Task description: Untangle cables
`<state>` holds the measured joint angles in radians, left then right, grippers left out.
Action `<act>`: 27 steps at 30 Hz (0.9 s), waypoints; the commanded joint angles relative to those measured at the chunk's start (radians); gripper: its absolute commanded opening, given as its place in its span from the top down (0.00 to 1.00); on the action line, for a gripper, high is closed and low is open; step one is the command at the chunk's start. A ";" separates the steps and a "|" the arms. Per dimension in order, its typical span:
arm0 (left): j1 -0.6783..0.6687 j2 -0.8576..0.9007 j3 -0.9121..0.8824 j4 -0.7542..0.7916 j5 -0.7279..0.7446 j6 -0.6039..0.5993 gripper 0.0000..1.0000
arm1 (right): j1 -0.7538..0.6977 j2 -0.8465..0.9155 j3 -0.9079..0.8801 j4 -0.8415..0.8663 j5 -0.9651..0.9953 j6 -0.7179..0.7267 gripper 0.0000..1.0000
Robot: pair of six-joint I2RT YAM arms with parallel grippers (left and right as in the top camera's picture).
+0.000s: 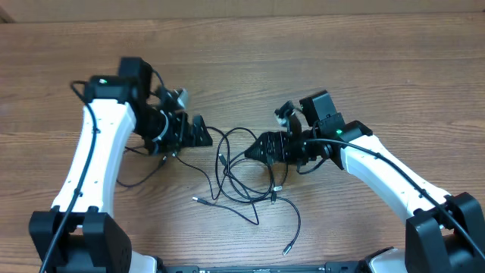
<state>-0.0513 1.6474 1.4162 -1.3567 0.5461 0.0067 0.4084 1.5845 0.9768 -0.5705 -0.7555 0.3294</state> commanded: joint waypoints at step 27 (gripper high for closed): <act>-0.100 0.000 -0.354 0.217 0.101 0.008 0.36 | 0.195 -0.017 -0.012 -0.119 0.097 -0.041 0.58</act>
<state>-0.1493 1.6478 1.0702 -1.1362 0.6254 0.0071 0.5800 1.5845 0.9733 -0.6952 -0.7532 0.2523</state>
